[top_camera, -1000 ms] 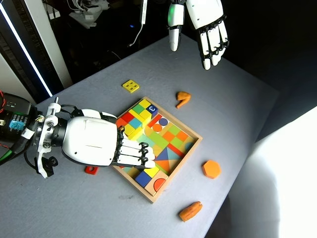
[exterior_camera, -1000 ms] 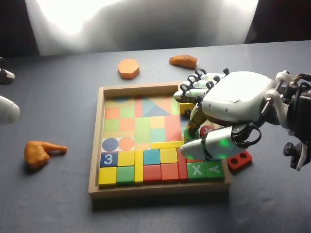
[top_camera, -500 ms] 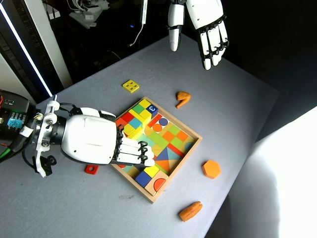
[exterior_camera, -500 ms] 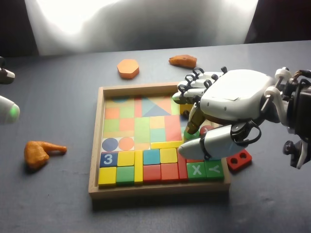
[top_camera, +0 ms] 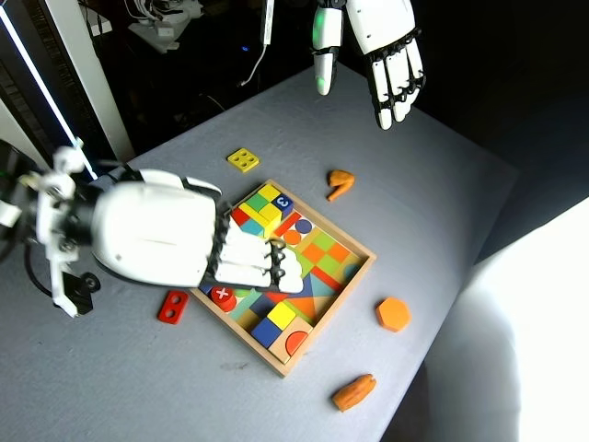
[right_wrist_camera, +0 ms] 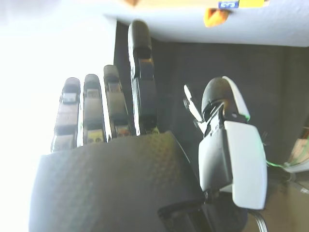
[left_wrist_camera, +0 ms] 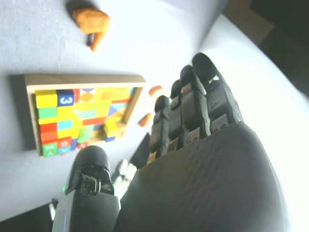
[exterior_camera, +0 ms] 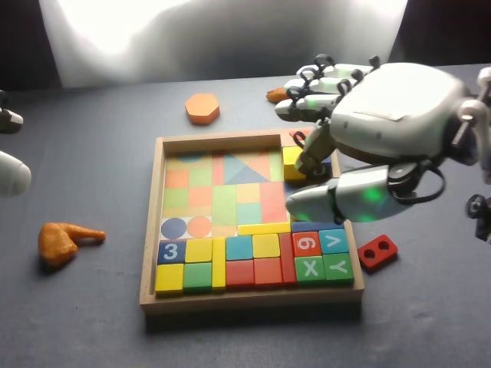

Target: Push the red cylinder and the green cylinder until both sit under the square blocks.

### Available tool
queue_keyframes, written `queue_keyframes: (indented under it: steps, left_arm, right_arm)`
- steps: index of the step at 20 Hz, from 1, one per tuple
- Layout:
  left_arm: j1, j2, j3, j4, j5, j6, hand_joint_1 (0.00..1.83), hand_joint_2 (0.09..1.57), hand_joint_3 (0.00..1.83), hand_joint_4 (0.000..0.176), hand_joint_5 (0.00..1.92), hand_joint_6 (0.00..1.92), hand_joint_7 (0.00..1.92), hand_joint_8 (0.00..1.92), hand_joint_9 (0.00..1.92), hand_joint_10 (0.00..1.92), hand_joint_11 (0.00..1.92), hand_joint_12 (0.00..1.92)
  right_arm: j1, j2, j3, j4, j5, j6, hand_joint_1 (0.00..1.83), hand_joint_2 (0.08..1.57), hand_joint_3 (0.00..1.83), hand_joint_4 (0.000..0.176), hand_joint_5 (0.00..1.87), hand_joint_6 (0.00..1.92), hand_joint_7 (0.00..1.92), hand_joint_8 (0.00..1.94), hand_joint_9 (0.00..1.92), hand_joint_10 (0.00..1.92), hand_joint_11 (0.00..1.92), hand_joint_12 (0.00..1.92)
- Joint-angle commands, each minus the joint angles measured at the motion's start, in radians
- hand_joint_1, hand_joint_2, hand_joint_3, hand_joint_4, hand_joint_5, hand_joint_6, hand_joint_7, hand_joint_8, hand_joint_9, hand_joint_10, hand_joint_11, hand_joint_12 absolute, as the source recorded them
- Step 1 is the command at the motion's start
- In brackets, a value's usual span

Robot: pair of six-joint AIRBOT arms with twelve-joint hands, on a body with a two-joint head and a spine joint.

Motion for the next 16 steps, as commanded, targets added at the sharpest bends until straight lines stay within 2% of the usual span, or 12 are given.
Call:
queue_keyframes:
  steps: [1, 6, 7, 8, 9, 10, 11, 12, 13, 14, 15, 16]
  left_arm:
    - [-0.012, 0.006, 0.004, 0.042, -0.064, 0.001, 0.00, 1.26, 0.00, 0.058, 0.11, 0.00, 0.13, 0.00, 0.19, 0.00, 0.00, 0.72]
    - [-0.013, 0.006, 0.001, 0.041, -0.064, 0.001, 0.00, 1.25, 0.00, 0.037, 0.19, 0.01, 0.25, 0.02, 0.27, 0.02, 0.00, 0.90]
    - [-0.013, 0.006, 0.000, 0.041, -0.064, 0.001, 0.00, 1.26, 0.00, 0.029, 0.26, 0.02, 0.34, 0.02, 0.36, 0.03, 0.00, 1.07]
    - [-0.014, 0.006, 0.000, 0.042, -0.064, 0.001, 0.01, 1.27, 0.00, 0.025, 0.32, 0.02, 0.40, 0.01, 0.42, 0.03, 0.02, 1.17]
    - [-0.014, 0.006, 0.001, 0.042, -0.063, 0.001, 0.04, 1.27, 0.00, 0.020, 0.36, 0.01, 0.46, 0.01, 0.48, 0.03, 0.05, 1.24]
    - [-0.014, 0.006, 0.001, 0.042, -0.063, 0.001, 0.06, 1.27, 0.00, 0.014, 0.39, 0.01, 0.49, 0.01, 0.54, 0.04, 0.08, 1.28]
    - [-0.014, 0.006, 0.001, 0.042, -0.063, 0.001, 0.11, 1.27, 0.00, 0.000, 0.45, 0.01, 0.58, 0.01, 0.67, 0.08, 0.19, 1.33]
    - [-0.014, 0.006, 0.000, 0.042, -0.063, 0.001, 0.12, 1.27, 0.00, 0.000, 0.56, 0.02, 0.74, 0.03, 0.79, 0.14, 0.33, 1.31]
    - [-0.014, 0.006, 0.000, 0.042, -0.063, 0.001, 0.11, 1.28, 0.00, 0.000, 0.64, 0.02, 0.85, 0.04, 0.87, 0.19, 0.40, 1.30]
    - [-0.015, 0.006, 0.000, 0.042, -0.063, 0.001, 0.11, 1.28, 0.00, 0.000, 0.72, 0.03, 0.94, 0.05, 0.82, 0.45, 0.39, 1.39]
    - [-0.015, 0.006, 0.000, 0.042, -0.063, 0.001, 0.11, 1.28, 0.00, 0.000, 0.72, 0.03, 0.94, 0.05, 0.82, 0.45, 0.39, 1.39]
    - [-0.015, 0.006, 0.000, 0.042, -0.063, 0.001, 0.14, 1.29, 0.00, 0.000, 0.81, 0.02, 1.02, 0.06, 0.74, 0.80, 0.41, 1.43]
  right_arm:
    - [-0.002, 0.031, -0.010, -0.007, 0.134, -0.002, 0.00, 1.15, 0.00, 0.000, 0.85, 0.00, 0.11, 0.00, 0.02, 0.01, 0.00, 0.00]
    - [-0.058, 0.142, -0.114, -0.007, 0.186, -0.091, 0.00, 1.15, 0.00, 0.000, 0.79, 0.00, 0.16, 0.02, 0.07, 0.03, 0.04, 0.02]
    - [-0.074, 0.166, -0.139, -0.007, 0.196, -0.117, 0.00, 1.15, 0.00, 0.000, 0.76, 0.01, 0.32, 0.02, 0.17, 0.07, 0.00, 0.74]
    - [-0.091, 0.190, -0.159, -0.004, 0.194, -0.118, 0.00, 1.16, 0.00, 0.000, 0.79, 0.02, 0.47, 0.05, 0.31, 0.14, 0.00, 1.14]
    - [-0.099, 0.209, -0.173, 0.047, 0.189, -0.145, 0.00, 1.16, 0.00, 0.000, 0.80, 0.03, 0.55, 0.07, 0.40, 0.20, 0.00, 1.39]
    - [-0.100, 0.219, -0.179, 0.124, 0.180, -0.207, 0.00, 1.16, 0.00, 0.000, 0.82, 0.03, 0.64, 0.04, 0.42, 0.46, 0.00, 1.55]
    - [-0.100, 0.235, -0.190, 0.225, 0.177, -0.283, 0.00, 1.16, 0.00, 0.000, 0.83, 0.03, 0.76, 0.07, 0.50, 0.75, 0.08, 1.68]
    - [-0.103, 0.252, -0.204, 0.286, 0.189, -0.346, 0.00, 1.17, 0.00, 0.000, 0.86, 0.05, 0.85, 0.10, 0.54, 0.92, 0.19, 1.69]
    - [-0.107, 0.267, -0.219, 0.340, 0.199, -0.403, 0.00, 1.17, 0.00, 0.000, 0.88, 0.07, 0.90, 0.12, 0.57, 1.00, 0.28, 1.68]
    - [-0.114, 0.284, -0.237, 0.390, 0.206, -0.460, 0.01, 1.17, 0.00, 0.000, 0.91, 0.09, 0.97, 0.14, 0.61, 1.07, 0.32, 1.73]
    - [-0.121, 0.296, -0.252, 0.396, 0.205, -0.476, 0.01, 1.17, 0.00, 0.000, 0.91, 0.09, 0.97, 0.14, 0.61, 1.07, 0.32, 1.73]
    - [-0.127, 0.302, -0.266, 0.396, 0.206, -0.491, 0.09, 1.15, 0.00, 0.000, 0.95, 0.32, 1.02, 0.37, 0.71, 1.24, 0.39, 1.89]
